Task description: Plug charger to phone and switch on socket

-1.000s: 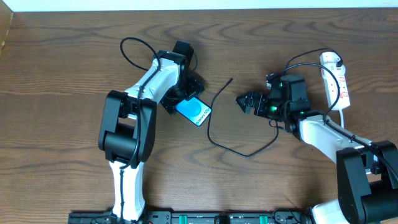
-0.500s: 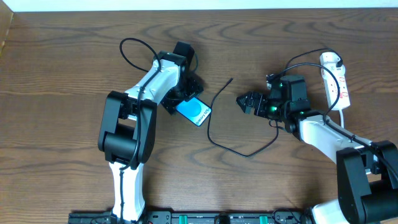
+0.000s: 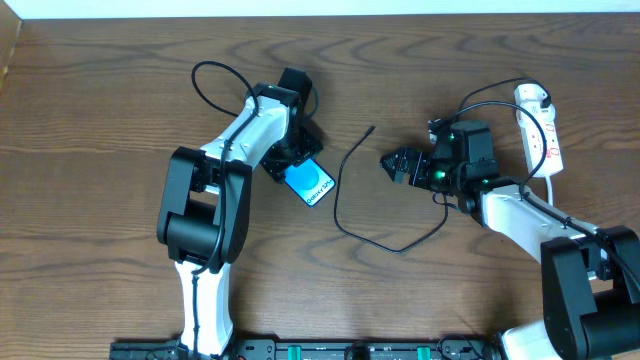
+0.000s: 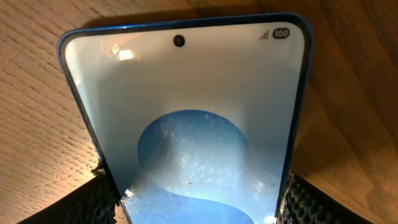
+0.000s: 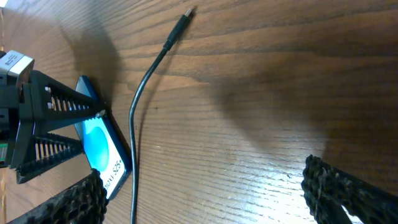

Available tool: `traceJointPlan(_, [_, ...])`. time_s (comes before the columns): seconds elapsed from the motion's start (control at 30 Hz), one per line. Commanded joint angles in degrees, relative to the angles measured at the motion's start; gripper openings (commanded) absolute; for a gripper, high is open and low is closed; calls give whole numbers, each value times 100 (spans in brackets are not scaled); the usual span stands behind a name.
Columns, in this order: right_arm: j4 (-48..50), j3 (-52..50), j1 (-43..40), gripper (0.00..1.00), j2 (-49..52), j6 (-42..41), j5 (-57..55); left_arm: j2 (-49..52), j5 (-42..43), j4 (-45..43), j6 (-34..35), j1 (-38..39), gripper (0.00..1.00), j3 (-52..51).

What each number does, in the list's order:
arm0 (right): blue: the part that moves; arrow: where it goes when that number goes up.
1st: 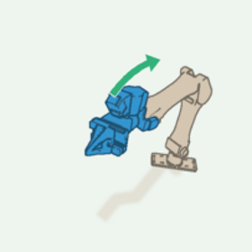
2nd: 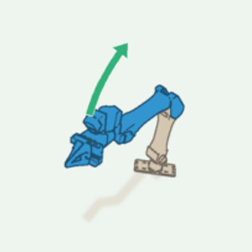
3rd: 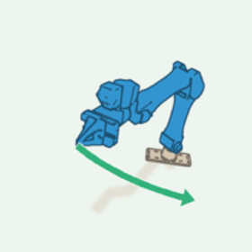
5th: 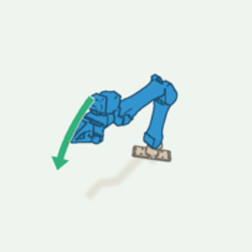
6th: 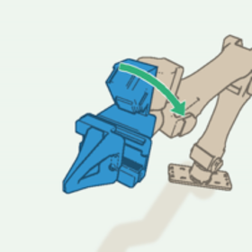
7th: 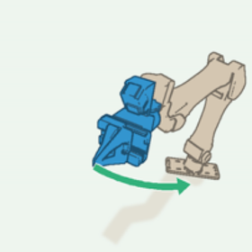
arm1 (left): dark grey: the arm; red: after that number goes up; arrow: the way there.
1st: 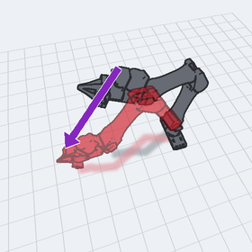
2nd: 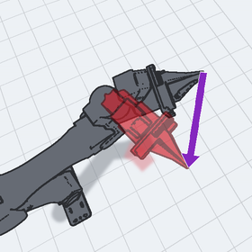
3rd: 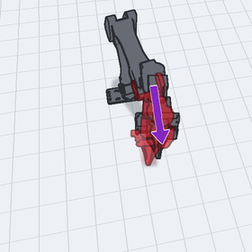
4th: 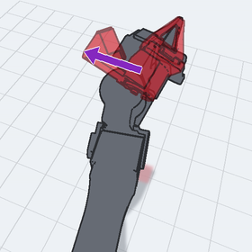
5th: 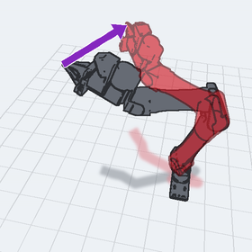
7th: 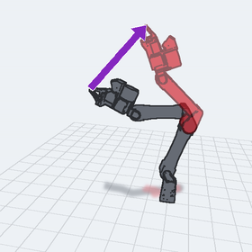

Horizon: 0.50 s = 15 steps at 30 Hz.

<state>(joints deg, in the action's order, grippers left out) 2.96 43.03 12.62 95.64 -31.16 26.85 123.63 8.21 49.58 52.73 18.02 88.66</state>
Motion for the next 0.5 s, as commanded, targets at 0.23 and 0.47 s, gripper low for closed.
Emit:
traceJointPlan(0.23, [7, 35, 22, 99, 17, 57, -109, -79, 179, 74, -358, -212, 69, 7])
traceJointPlan(0.47, [24, 35, 22, 99, 17, 55, -127, -782, 181, 92, -356, -249, 69, 7])
